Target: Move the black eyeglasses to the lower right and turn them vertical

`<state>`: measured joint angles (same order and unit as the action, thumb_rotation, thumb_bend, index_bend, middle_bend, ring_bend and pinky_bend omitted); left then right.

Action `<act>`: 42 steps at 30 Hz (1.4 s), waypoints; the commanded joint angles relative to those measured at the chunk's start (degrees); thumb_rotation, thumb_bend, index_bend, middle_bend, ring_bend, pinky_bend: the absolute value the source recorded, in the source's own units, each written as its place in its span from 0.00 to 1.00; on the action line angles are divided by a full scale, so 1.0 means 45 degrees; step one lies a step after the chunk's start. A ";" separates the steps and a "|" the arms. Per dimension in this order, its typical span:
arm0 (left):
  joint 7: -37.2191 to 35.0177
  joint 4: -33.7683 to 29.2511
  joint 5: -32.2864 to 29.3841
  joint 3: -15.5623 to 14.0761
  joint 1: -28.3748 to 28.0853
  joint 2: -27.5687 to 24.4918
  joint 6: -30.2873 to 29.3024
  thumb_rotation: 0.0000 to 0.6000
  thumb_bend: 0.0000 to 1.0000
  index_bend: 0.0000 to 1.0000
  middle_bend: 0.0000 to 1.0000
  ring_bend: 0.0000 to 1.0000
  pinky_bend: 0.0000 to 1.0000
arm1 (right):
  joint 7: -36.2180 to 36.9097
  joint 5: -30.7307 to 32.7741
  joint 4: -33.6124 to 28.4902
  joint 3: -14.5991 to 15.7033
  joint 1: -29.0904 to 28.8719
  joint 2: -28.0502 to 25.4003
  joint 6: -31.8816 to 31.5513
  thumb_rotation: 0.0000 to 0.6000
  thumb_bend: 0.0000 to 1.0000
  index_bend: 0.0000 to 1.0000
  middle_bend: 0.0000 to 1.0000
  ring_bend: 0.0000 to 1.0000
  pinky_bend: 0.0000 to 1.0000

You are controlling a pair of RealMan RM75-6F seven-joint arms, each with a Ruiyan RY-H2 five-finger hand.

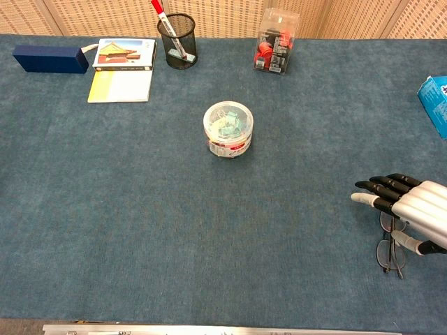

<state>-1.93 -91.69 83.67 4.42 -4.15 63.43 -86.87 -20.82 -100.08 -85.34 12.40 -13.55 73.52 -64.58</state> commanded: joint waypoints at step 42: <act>0.0163 0.0108 0.0104 -0.0003 -0.0214 0.0215 0.0216 1.00 0.38 0.48 0.54 0.40 0.53 | 0.5123 0.1192 -0.1033 -0.3078 0.2497 -0.1864 -0.7978 1.00 0.40 0.12 0.11 0.00 0.12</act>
<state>-1.17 -91.23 84.14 4.40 -5.09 64.37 -85.89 2.53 -96.62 -89.49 -0.46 -2.86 65.41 -100.72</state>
